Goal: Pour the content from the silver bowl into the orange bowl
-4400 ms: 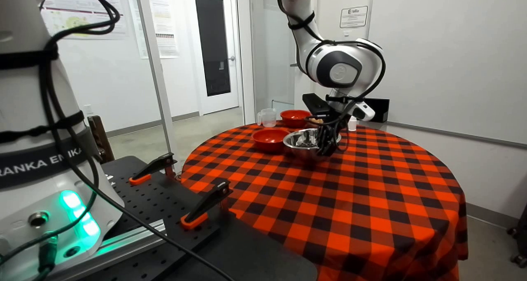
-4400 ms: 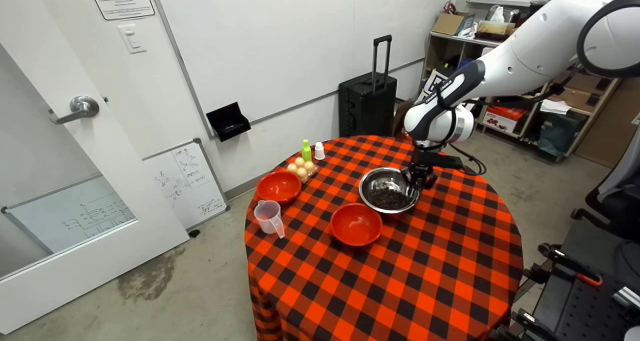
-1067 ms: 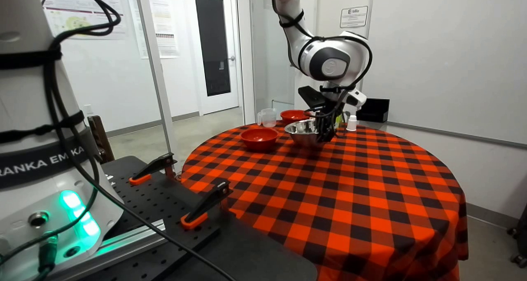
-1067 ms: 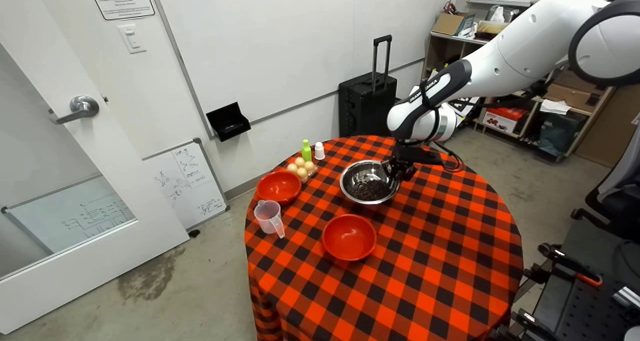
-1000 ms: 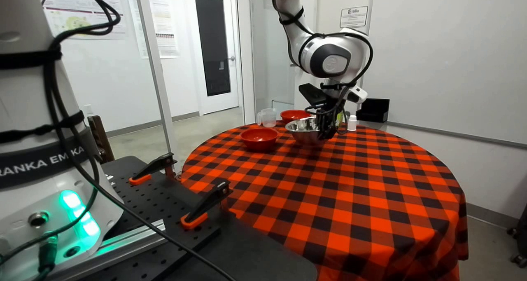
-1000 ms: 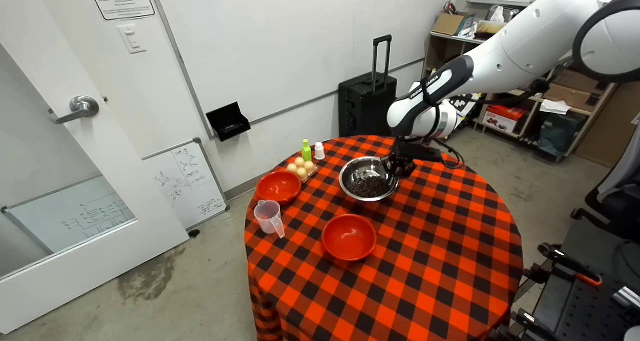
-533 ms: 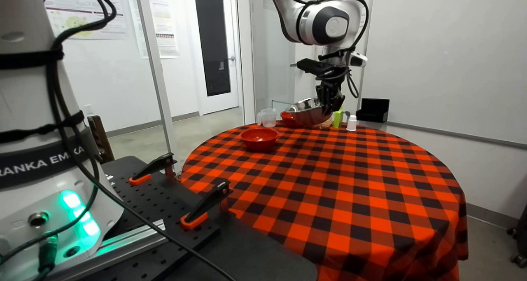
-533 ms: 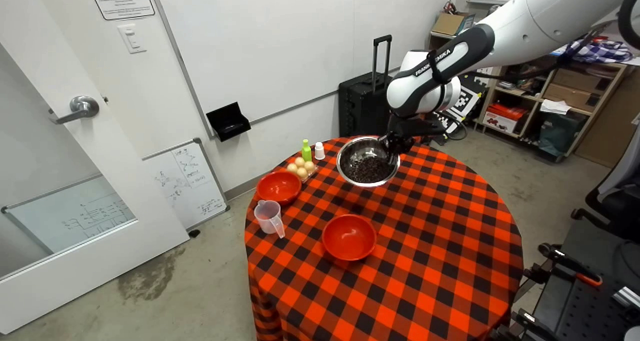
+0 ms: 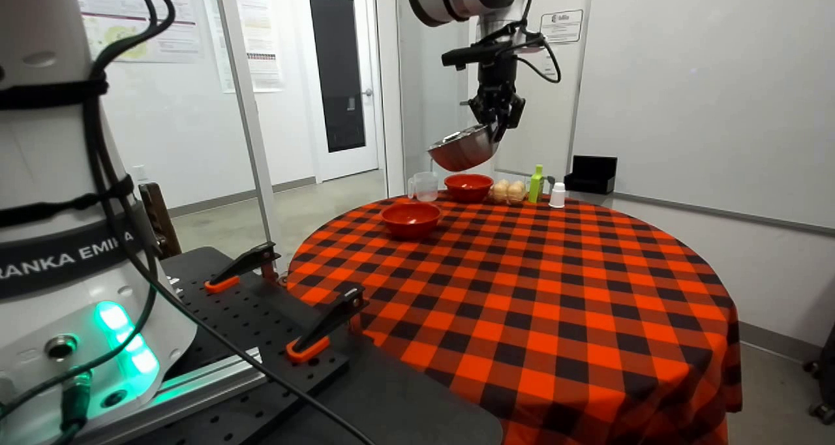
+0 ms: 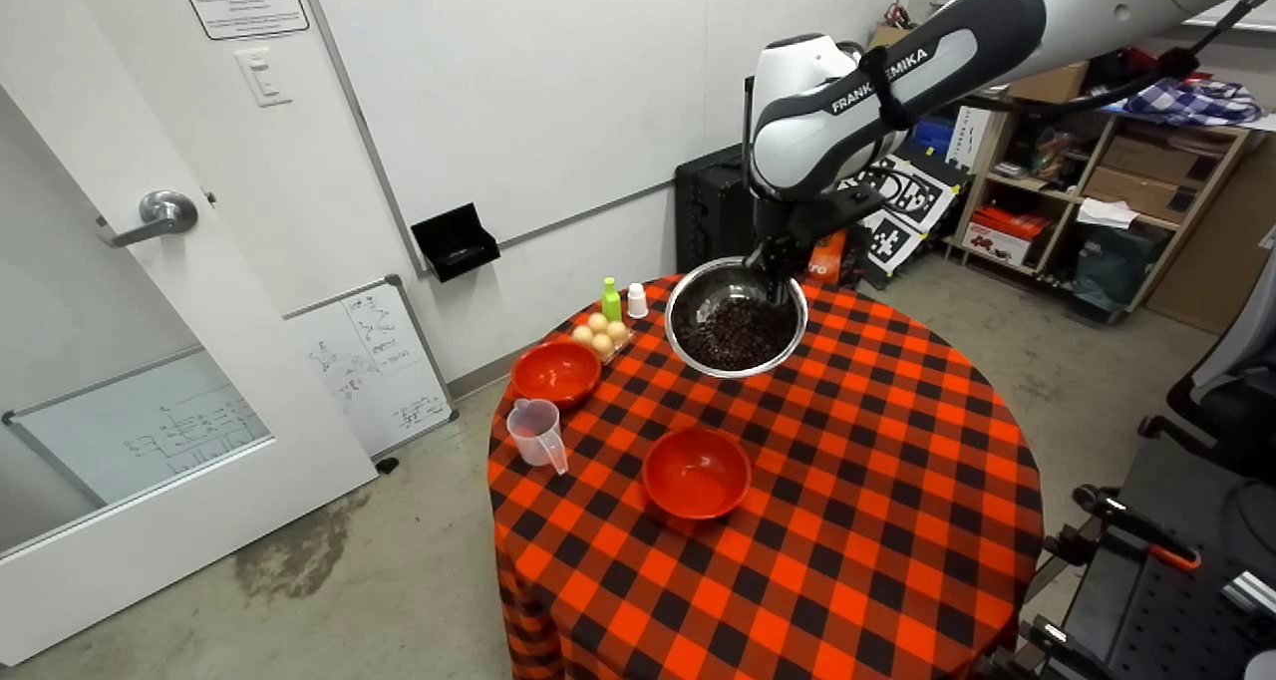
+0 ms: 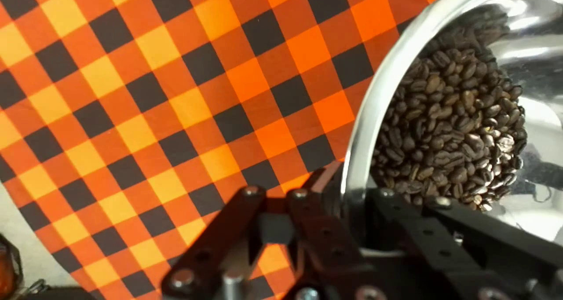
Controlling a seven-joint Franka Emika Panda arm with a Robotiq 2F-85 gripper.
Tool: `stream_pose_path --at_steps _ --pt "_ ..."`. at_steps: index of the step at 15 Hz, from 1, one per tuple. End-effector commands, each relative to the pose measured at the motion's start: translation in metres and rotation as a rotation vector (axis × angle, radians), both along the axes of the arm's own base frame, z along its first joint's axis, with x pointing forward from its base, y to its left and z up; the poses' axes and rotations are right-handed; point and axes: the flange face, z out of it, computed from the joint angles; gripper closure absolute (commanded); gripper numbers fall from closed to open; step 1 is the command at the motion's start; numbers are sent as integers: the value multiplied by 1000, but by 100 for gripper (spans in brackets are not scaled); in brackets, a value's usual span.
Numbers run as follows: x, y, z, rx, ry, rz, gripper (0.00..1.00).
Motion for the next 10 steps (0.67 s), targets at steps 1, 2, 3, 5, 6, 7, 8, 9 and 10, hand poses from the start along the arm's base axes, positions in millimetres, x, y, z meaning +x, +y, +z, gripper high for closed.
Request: stream_pose_path --at_steps 1,2,3,5,6,7,8,9,10 --pt "-6 20 19 -82 57 135 98" --pt "-6 25 18 -102 76 170 98" --pt "-7 28 15 -120 94 200 98" --pt "-7 36 7 -157 130 259 98" --pt "-6 42 1 -175 150 286 98" --pt "-6 48 -4 -186 165 312 98" --pt "-6 58 -10 -197 176 337 98" --pt "-6 69 -16 -209 186 362 98" --pt "-5 79 -22 -223 192 383 98"
